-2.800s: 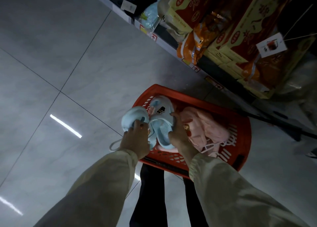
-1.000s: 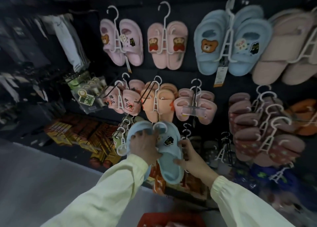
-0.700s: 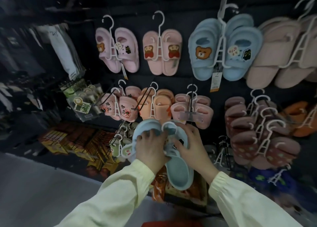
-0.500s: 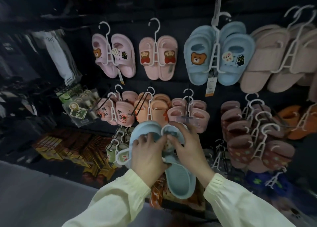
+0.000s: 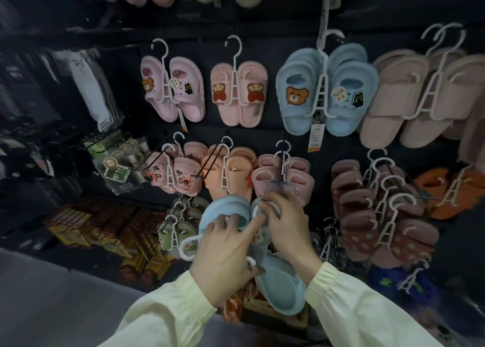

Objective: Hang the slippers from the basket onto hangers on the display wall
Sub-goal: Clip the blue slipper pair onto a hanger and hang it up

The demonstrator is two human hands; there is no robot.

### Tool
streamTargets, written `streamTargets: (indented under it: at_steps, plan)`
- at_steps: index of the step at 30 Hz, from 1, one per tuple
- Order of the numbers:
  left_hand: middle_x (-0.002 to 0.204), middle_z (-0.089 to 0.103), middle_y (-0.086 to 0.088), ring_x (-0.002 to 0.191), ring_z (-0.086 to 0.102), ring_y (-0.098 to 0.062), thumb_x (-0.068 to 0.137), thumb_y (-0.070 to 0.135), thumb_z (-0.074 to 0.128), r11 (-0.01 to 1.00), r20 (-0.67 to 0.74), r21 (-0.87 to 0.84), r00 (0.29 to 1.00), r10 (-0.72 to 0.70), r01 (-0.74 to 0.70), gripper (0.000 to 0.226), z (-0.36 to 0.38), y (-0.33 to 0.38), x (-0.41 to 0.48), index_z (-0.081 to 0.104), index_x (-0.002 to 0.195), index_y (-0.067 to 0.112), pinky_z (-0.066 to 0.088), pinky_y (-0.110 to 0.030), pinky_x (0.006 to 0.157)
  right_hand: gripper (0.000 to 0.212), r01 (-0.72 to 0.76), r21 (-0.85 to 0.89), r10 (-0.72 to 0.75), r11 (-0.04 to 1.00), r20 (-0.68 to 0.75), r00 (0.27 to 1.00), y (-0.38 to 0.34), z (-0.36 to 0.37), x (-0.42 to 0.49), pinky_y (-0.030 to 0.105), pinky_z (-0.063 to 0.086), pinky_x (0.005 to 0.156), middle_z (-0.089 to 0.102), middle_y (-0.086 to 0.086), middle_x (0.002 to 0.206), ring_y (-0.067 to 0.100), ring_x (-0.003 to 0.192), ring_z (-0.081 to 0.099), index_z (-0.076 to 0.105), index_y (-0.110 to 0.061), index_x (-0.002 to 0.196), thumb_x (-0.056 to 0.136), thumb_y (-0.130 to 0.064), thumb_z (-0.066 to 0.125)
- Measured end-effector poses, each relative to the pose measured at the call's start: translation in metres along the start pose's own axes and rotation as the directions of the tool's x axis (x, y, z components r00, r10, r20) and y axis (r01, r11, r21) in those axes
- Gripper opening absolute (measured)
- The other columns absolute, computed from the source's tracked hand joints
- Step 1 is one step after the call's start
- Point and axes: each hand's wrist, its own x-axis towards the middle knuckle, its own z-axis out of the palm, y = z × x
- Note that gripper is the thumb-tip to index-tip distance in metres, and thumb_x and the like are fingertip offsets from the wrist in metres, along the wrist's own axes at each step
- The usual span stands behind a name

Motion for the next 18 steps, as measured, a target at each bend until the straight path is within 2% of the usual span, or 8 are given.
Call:
streamTargets:
  at_steps: [2,4,7,9,12,14,16,18]
  plan:
    - [0.127,0.048,-0.001,0.114,0.046,-0.026,0.075,0.077,0.05,0.995,0.02,-0.089,0.999,0.038,-0.036,0.102,-0.003,-0.002,-0.001,-0.006,0.15,0.038,0.042,-0.039,0.095,0.014,-0.011,0.026,0.01,1.0,0.006,1.0,0.002,-0.002,-0.002,0.042,0.037,0.094,0.049,-0.021,0.113,0.018,0.114,0.05,0.063,-0.04,0.103,0.1,-0.031,0.052]
    - [0.127,0.052,0.001,0.115,0.049,-0.025,0.074,0.08,0.052,0.983,0.084,-0.176,0.994,0.064,-0.048,0.105,-0.006,-0.005,-0.003,-0.004,0.152,0.037,0.045,-0.037,0.096,0.016,-0.005,0.042,0.005,0.999,0.009,1.0,0.005,-0.002,-0.004,0.046,0.04,0.097,0.052,-0.022,0.109,0.018,0.114,0.053,0.066,-0.036,0.105,0.099,-0.03,0.054]
    - [0.128,0.052,-0.002,0.116,0.05,-0.027,0.078,0.066,0.062,0.977,0.144,-0.207,0.986,0.088,-0.058,0.105,-0.004,-0.008,-0.004,-0.004,0.154,0.036,0.046,-0.04,0.096,0.015,0.028,0.043,-0.029,0.999,0.009,1.0,0.011,0.0,-0.008,0.047,0.046,0.092,0.059,-0.019,0.105,0.017,0.106,0.058,0.068,-0.035,0.101,0.097,-0.03,0.054]
    - [0.128,0.051,-0.003,0.116,0.048,-0.028,0.081,0.054,0.064,0.982,0.133,-0.168,0.985,0.107,-0.084,0.105,0.0,-0.006,-0.006,-0.007,0.155,0.035,0.046,-0.041,0.096,0.014,0.033,0.031,-0.033,0.999,0.012,0.999,0.015,-0.002,-0.009,0.035,0.047,0.084,0.06,-0.017,0.099,0.015,0.098,0.058,0.068,-0.033,0.093,0.097,-0.027,0.056]
    - [0.131,0.05,-0.001,0.117,0.047,-0.026,0.081,0.05,0.068,0.978,0.134,-0.181,0.982,0.13,-0.105,0.107,0.003,-0.004,-0.01,-0.008,0.154,0.035,0.046,-0.041,0.097,0.019,0.022,0.063,-0.023,0.998,0.013,1.0,0.015,-0.007,-0.014,0.01,0.036,0.067,0.063,-0.017,0.086,0.003,0.084,0.058,0.065,-0.03,0.082,0.097,-0.021,0.057]
    - [0.132,0.051,0.0,0.117,0.048,-0.026,0.082,0.05,0.065,0.972,0.105,-0.203,0.984,0.146,-0.123,0.102,0.002,-0.006,-0.011,-0.005,0.154,0.034,0.046,-0.04,0.096,0.021,0.024,0.146,-0.028,0.989,0.02,0.999,0.013,-0.007,-0.017,0.013,0.038,0.064,0.066,-0.013,0.079,0.003,0.079,0.061,0.064,-0.026,0.079,0.097,-0.017,0.057]
    - [0.118,0.055,0.002,0.107,0.053,-0.025,0.084,0.054,0.062,0.964,0.063,-0.231,0.987,0.15,-0.132,0.097,0.0,-0.007,-0.011,-0.003,0.153,0.032,0.048,-0.038,0.089,0.018,0.044,0.218,-0.049,0.975,0.018,0.999,0.01,-0.007,-0.018,0.018,0.044,0.067,0.067,-0.01,0.079,0.005,0.079,0.063,0.066,-0.02,0.084,0.098,-0.014,0.056]
    - [0.091,0.05,0.008,0.09,0.057,-0.022,0.087,0.056,0.061,0.962,0.055,-0.233,0.986,0.159,-0.142,0.093,-0.002,-0.005,-0.011,0.0,0.153,0.03,0.046,-0.035,0.076,0.016,0.052,0.23,-0.057,0.972,0.016,0.998,0.008,-0.007,-0.018,0.018,0.046,0.068,0.068,-0.01,0.079,0.004,0.079,0.064,0.067,-0.019,0.088,0.098,-0.014,0.056]
